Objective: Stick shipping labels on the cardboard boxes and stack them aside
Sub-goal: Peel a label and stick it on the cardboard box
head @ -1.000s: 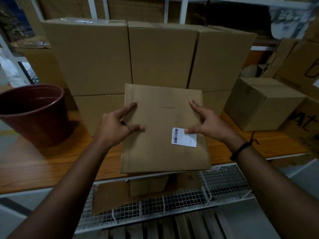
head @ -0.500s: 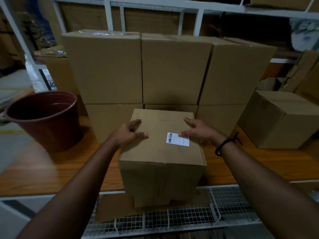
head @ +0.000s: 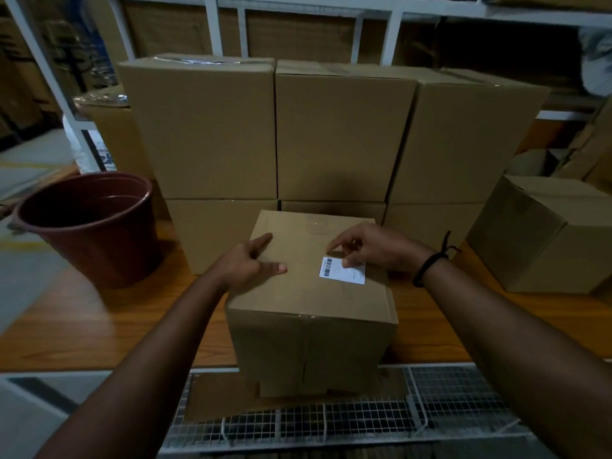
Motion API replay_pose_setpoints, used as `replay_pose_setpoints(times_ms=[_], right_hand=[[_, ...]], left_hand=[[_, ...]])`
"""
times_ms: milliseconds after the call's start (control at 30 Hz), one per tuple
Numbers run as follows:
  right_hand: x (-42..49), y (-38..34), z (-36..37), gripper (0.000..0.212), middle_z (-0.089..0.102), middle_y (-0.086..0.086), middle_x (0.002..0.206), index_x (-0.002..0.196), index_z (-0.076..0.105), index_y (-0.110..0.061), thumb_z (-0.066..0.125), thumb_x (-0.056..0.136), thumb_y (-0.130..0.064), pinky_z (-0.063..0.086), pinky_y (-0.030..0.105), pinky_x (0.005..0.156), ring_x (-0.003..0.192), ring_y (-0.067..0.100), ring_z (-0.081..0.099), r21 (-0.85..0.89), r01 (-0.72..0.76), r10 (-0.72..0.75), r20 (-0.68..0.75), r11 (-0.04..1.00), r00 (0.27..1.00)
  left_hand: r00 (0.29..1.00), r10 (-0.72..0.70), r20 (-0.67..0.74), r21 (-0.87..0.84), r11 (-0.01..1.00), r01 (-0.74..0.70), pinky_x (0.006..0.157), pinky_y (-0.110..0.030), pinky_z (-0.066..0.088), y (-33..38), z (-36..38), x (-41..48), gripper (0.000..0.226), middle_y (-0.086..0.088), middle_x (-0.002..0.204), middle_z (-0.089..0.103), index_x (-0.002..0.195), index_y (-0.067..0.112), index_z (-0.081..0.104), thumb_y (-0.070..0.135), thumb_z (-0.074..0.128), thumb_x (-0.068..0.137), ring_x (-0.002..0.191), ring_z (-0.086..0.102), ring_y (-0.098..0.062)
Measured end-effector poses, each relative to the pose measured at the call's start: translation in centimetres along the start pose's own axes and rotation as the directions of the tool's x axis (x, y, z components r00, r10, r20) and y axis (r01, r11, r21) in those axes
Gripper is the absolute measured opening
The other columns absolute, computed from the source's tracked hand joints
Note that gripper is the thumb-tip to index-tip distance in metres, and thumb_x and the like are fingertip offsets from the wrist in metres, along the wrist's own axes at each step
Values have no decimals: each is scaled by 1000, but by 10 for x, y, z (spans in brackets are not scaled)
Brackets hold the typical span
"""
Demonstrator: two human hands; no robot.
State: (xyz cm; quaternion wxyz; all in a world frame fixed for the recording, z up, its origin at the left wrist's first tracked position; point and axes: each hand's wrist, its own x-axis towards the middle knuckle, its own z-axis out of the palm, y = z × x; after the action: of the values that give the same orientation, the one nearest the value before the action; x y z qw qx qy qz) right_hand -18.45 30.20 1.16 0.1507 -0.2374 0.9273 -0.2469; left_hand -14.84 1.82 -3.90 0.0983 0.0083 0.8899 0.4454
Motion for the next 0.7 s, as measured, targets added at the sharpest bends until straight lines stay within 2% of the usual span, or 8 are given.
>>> replay_pose_setpoints(times_ms=[100, 233, 333, 400, 467, 567, 700], right_hand=[[11, 1, -7, 35, 64, -7, 89, 113, 68, -41, 73, 83, -22, 47, 36, 78, 86, 11, 56, -45, 18, -12, 122, 999, 992], [19, -7, -13, 52, 57, -4, 93, 127, 58, -42, 77, 81, -23, 50, 34, 82, 92, 14, 56, -108, 6, 23, 270, 994, 963], [24, -12, -14, 50, 59, -2, 90, 118, 57, -46, 77, 81, -19, 53, 39, 85, 92, 16, 59, -139, -3, 45, 303, 990, 952], [26, -14, -15, 43, 62, 2, 94, 107, 57, -45, 77, 80, -17, 54, 41, 85, 96, 19, 61, -151, 10, 39, 316, 988, 948], [27, -14, -16, 41, 60, 0, 92, 102, 57, -42, 78, 79, -14, 53, 35, 81, 95, 17, 60, -138, 12, 33, 315, 990, 948], [27, -8, -16, 46, 54, -4, 90, 105, 56, -40, 78, 78, -10, 50, 30, 77, 89, 11, 55, -83, 2, 24, 316, 997, 948], [25, -3, -13, 42, 52, -2, 90, 105, 60, -33, 77, 78, -6, 53, 36, 80, 92, 14, 56, -40, 2, 10, 300, 999, 954]], left_hand=[[1000, -7, -20, -28, 1000, 7, 97, -36, 44, 1, 1, -1, 89, -7, 149, 44, 152, 36, 27, 45, 77, 79, 115, 51, -18], [1000, -12, -23, -34, 999, 12, 95, -36, 44, 2, 3, -2, 87, -9, 149, 42, 152, 37, 26, 43, 75, 81, 115, 50, -21], [999, -21, -34, -44, 999, 19, 93, -35, 44, 2, 4, -3, 86, -9, 150, 41, 152, 39, 27, 43, 76, 81, 118, 50, -22], [999, -19, -37, -50, 999, 17, 98, -38, 44, 1, 4, -3, 86, -9, 152, 39, 151, 40, 27, 43, 76, 80, 127, 47, -26], [999, -16, -36, -51, 999, 14, 100, -40, 43, 0, 4, -3, 86, -9, 153, 37, 151, 40, 27, 43, 76, 80, 131, 44, -28], [999, -16, -38, -52, 999, 14, 93, -34, 42, 1, 4, -3, 85, -9, 152, 37, 151, 39, 27, 42, 75, 81, 128, 46, -26], [999, -19, -35, -66, 998, 17, 88, -33, 44, 1, 4, -2, 86, -9, 150, 40, 151, 39, 28, 42, 76, 80, 115, 49, -20]])
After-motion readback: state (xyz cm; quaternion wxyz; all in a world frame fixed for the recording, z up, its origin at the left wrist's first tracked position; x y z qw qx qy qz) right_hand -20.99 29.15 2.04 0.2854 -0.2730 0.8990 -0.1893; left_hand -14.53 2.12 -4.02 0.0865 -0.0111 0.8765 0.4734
